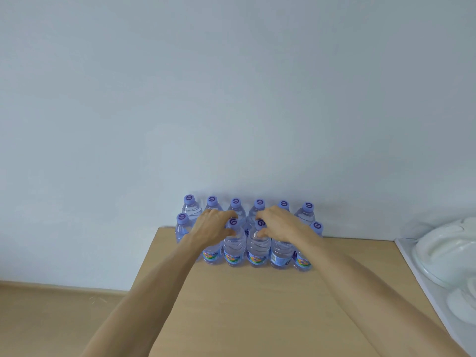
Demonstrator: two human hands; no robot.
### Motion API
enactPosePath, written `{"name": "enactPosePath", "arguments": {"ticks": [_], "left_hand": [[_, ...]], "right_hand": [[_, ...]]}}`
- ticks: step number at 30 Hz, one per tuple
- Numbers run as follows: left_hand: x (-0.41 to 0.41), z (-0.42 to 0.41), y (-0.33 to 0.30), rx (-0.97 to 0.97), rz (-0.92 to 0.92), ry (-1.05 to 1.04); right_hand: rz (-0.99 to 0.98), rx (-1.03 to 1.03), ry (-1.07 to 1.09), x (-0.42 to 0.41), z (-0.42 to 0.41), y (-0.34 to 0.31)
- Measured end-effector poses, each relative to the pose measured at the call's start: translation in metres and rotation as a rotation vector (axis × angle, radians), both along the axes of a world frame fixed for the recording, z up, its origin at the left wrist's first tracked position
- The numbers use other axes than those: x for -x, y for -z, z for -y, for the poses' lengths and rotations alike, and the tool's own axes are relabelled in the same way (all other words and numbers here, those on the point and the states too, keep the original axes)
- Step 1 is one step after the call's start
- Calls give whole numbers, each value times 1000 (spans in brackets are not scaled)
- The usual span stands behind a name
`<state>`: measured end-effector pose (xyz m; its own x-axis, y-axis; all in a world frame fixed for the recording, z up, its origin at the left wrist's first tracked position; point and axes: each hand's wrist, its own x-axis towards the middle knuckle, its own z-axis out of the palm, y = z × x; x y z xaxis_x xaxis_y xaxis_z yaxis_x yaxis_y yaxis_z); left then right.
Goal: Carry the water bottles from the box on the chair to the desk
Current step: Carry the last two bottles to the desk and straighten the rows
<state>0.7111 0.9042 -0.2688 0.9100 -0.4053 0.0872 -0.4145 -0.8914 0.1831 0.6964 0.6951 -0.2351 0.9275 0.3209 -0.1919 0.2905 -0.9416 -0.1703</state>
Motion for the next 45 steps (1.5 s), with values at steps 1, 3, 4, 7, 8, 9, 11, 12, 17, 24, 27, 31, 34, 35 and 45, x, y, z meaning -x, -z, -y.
{"name": "enactPosePath", "arguments": {"ticks": [1, 3, 4, 7, 8, 9, 11, 12, 17, 24, 27, 31, 34, 35, 45], "left_hand": [[0, 1, 0, -7, 7, -11], [0, 4, 1, -12, 21, -35], [-1, 5, 1, -13, 27, -43], [-4, 6, 1, -27, 36, -48], [-4, 6, 1, -26, 32, -49], [-4, 6, 1, -22, 26, -50], [-5, 5, 2, -13, 13, -50], [-6, 5, 2, -10, 8, -48], [-5, 4, 3, 13, -14, -41], [-1, 5, 1, 12, -32, -60], [0, 4, 1, 4, -36, -60], [0, 5, 0, 2, -33, -62], [1, 5, 0, 5, -35, -63], [1, 5, 0, 3, -36, -64], [4, 22, -12, 142, -140, 61]], "right_hand": [[7, 3, -1, 0, -1, 0], [20, 4, -11, -1, -3, 0], [23, 6, -16, -2, -3, -1], [32, 0, -25, -4, -1, -1], [34, -4, -29, -5, 0, -1], [34, -6, -34, -6, 1, 0], [39, -3, -47, -7, 3, 2], [45, -2, -52, -8, 4, 3], [47, -32, -78, -9, 8, 7], [86, -42, -151, -6, 8, 9], [99, -42, -137, -6, 10, 8], [106, -64, -115, -6, 14, 8], [112, -62, -134, -5, 11, 14], [113, -58, -134, -5, 10, 14], [134, -53, -94, -14, 37, 7]]}}
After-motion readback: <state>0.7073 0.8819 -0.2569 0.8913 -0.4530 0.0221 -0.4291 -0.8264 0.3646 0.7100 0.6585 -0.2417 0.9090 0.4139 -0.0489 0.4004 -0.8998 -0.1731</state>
